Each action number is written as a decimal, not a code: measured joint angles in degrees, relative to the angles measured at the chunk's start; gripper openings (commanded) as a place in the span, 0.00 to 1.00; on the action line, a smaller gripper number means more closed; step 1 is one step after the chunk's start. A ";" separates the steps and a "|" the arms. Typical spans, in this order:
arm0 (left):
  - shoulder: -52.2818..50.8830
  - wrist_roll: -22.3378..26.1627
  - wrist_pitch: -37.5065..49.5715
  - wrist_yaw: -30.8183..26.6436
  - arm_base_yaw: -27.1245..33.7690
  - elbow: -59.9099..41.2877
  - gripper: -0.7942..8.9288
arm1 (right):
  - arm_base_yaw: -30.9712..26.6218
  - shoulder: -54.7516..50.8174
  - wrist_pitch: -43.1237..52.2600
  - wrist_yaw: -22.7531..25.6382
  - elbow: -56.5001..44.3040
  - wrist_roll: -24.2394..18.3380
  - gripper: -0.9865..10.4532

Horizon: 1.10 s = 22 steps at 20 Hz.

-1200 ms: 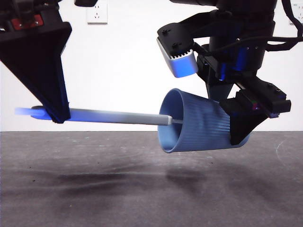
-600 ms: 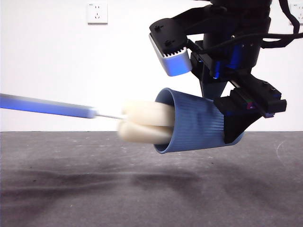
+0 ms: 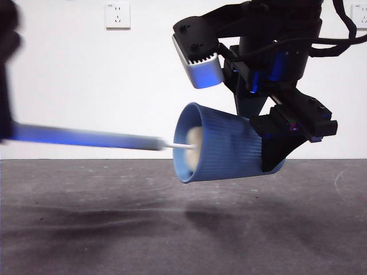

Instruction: Pick up the cup brush,pick up the cup,insert the brush into the cup,clean the cup,put the cup brush back,put the cup back to the fixed position on the table

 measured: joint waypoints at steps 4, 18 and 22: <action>5.95 -0.07 5.79 0.92 0.00 -0.02 0.07 | 0.59 0.00 -0.35 1.11 0.00 0.00 0.08; 1.90 -1.99 -8.55 -11.63 2.40 -0.02 0.07 | 1.33 0.00 0.77 1.03 0.00 7.58 0.08; -2.89 -3.82 -12.22 -11.93 3.41 -0.02 0.07 | 1.33 0.00 0.72 2.16 0.00 13.40 0.08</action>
